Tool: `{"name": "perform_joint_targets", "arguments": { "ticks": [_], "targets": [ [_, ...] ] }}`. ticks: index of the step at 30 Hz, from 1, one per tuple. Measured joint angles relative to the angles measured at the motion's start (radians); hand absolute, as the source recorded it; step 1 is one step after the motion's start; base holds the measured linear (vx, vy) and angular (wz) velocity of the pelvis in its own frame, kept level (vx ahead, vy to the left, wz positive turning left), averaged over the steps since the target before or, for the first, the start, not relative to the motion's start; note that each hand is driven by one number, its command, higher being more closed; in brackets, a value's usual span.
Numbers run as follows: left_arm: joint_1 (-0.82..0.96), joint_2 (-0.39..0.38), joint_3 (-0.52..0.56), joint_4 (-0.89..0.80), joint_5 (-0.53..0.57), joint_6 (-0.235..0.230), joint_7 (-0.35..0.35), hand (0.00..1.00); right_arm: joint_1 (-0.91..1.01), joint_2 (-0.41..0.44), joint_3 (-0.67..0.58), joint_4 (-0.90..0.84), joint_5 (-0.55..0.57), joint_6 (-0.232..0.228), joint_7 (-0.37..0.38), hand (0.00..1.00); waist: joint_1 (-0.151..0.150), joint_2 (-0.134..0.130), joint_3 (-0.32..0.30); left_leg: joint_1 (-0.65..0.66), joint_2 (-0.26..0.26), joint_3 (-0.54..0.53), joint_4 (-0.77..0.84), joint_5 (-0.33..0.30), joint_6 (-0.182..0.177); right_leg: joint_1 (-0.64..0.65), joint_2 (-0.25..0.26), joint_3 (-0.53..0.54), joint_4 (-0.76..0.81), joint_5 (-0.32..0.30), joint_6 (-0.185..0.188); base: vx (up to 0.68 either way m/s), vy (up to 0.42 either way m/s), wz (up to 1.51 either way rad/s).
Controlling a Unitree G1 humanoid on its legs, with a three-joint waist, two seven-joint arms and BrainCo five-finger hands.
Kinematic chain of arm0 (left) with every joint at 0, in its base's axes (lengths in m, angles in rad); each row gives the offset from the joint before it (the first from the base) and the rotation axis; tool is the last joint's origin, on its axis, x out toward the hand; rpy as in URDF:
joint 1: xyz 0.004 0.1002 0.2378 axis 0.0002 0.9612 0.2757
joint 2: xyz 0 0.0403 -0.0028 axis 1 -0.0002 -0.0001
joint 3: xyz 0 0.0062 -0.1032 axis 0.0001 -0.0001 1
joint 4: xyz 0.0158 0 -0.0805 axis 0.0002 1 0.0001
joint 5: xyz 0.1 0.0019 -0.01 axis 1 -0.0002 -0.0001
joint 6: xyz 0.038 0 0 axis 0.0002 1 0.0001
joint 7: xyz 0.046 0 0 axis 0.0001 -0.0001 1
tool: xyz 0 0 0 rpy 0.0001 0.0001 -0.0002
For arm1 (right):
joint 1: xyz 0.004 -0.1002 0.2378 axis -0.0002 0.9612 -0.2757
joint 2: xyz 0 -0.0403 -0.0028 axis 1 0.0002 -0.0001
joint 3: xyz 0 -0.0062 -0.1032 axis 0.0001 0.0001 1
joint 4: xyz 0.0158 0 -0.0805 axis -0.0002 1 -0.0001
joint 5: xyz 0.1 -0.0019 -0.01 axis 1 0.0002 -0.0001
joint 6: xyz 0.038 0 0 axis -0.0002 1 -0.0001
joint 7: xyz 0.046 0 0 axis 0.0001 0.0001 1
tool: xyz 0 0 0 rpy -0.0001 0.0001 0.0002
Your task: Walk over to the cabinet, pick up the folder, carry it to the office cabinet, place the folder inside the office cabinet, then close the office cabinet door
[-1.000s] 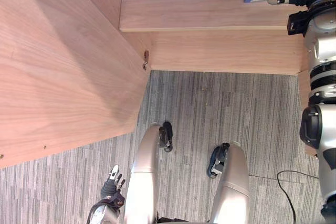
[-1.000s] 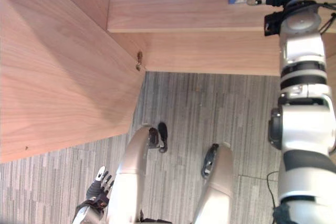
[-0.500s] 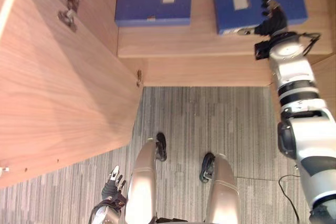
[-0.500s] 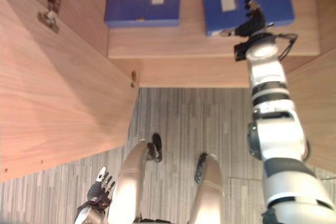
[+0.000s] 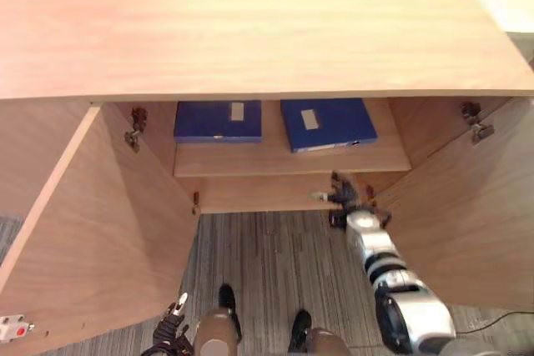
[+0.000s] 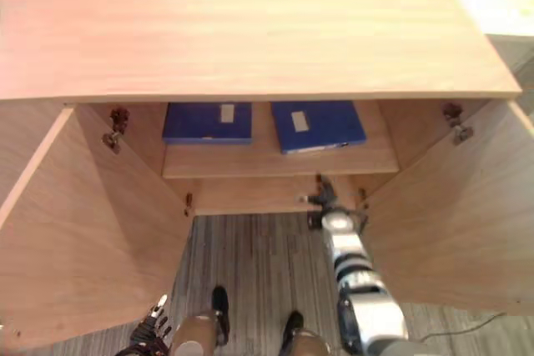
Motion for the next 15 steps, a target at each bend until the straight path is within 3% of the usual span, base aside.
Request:
{"name": "perform_joint_targets", "arguments": {
  "ticks": [4,9,15],
  "targets": [
    [-0.015,-0.005,-0.008,0.042,0.057,0.002,0.02,0.0,0.153,0.031,-0.122,0.11,0.06,0.0,-0.001,0.0,-0.038,0.002,-0.024,0.097,-0.045,-0.018,-0.223,0.12,0.004,0.042,0.002,-0.022,-0.075,0.025,-0.002,-0.01,0.015,0.16],
    [-0.033,-0.011,-0.008,0.073,0.098,0.003,0.045,0.0,0.316,0.083,-0.257,0.169,0.136,-0.006,-0.017,0.0,-0.051,-0.01,-0.046,0.134,-0.073,-0.054,-0.229,0.122,0.019,0.101,-0.021,-0.061,-0.093,0.021,0.001,-0.06,0.011,0.25],
    [-0.038,-0.024,0.015,0.107,0.134,0.015,0.07,0.0,0.436,0.15,-0.563,0.218,0.363,-0.021,-0.059,0.0,-0.063,-0.007,-0.076,0.174,-0.117,-0.063,-0.23,0.1,0.05,0.161,-0.056,-0.08,-0.11,0.015,0.006,-0.02,0.049,0.12]
  ]
}}
